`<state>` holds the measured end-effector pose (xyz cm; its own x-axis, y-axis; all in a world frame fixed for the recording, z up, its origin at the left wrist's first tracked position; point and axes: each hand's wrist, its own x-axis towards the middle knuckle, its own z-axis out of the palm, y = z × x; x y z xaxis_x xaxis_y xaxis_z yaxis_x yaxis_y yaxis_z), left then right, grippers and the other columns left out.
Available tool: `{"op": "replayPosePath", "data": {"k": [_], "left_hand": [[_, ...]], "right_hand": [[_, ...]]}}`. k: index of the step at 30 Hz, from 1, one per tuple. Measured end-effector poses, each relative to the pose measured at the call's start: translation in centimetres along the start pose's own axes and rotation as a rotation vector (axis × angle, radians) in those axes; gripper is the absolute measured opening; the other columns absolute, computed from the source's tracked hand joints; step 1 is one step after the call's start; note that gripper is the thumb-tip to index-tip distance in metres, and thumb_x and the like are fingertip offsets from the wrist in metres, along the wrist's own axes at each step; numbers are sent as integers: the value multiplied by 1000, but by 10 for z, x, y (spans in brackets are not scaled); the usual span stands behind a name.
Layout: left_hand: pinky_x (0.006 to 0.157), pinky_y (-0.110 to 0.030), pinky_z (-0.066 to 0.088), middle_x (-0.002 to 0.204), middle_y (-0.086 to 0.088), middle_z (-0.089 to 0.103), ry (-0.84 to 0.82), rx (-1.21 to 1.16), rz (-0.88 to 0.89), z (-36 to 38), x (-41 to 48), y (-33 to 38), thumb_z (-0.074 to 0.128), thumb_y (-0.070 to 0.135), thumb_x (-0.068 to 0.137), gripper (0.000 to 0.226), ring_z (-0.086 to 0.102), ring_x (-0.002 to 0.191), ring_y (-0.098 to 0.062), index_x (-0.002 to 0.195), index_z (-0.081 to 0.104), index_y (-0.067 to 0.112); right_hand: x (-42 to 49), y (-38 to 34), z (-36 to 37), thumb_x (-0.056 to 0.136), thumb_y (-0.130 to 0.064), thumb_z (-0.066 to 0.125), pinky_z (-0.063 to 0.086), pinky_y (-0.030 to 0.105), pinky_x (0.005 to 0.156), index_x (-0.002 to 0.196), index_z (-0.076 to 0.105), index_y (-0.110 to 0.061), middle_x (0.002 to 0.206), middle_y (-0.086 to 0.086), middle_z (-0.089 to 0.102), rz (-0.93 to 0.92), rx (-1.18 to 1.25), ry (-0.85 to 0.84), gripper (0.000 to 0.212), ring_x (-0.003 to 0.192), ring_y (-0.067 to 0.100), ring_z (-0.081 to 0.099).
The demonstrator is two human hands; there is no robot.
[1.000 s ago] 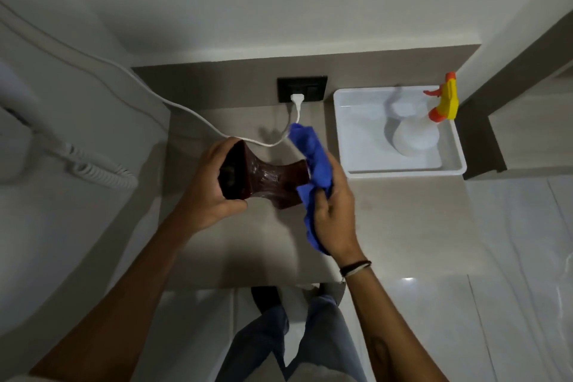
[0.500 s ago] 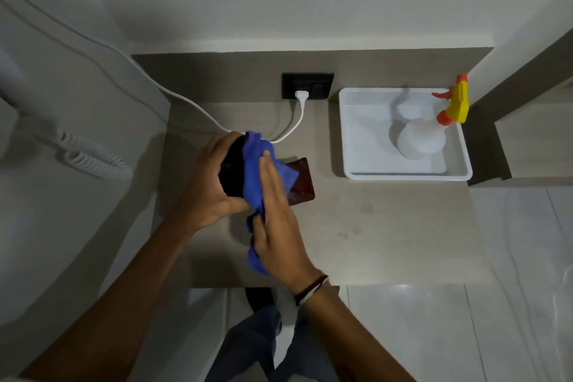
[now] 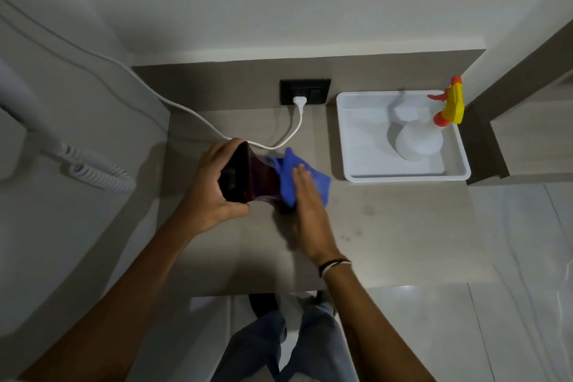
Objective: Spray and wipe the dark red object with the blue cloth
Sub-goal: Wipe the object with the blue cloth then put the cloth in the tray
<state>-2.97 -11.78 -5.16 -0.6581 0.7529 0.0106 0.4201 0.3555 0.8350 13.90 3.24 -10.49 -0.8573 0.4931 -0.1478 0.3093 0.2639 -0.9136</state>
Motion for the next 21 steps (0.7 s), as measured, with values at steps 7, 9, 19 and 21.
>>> {"op": "replayPosePath", "data": {"k": [7, 9, 19, 21], "left_hand": [[99, -42, 63, 131, -3, 72, 215, -320, -280, 7, 0, 8, 86, 16, 60, 83, 71, 121, -18, 138, 66, 33], [87, -45, 68, 111, 4, 80, 196, -341, -371, 10, 1, 11, 87, 23, 61, 60, 77, 104, -14, 116, 74, 44], [129, -50, 19, 181, 11, -17, -319, 305, -233, -9, -19, 22, 79, 93, 55, 147, 2, 168, -22, 162, -16, 59], [133, -54, 20, 183, 6, -11, -271, 471, -109, -11, -22, 21, 91, 74, 59, 150, 3, 169, -26, 171, -4, 41]], "right_hand": [[-2, 36, -38, 97, 16, 41, 66, 48, 92, 155, 52, -10, 134, 19, 72, 429, 460, 372, 64, 112, 47, 71], [-6, 36, -40, 98, 16, 42, 68, 32, 78, 150, 58, -9, 113, 10, 79, 507, 555, 319, 60, 98, 33, 76], [13, 23, -40, 95, 17, 38, 61, 55, 97, 137, 64, -1, 113, 19, 74, 537, 529, 294, 53, 105, 41, 70], [17, 24, -40, 95, 17, 38, 59, 63, 104, 137, 65, -2, 122, 26, 74, 523, 523, 298, 53, 114, 48, 70]]}}
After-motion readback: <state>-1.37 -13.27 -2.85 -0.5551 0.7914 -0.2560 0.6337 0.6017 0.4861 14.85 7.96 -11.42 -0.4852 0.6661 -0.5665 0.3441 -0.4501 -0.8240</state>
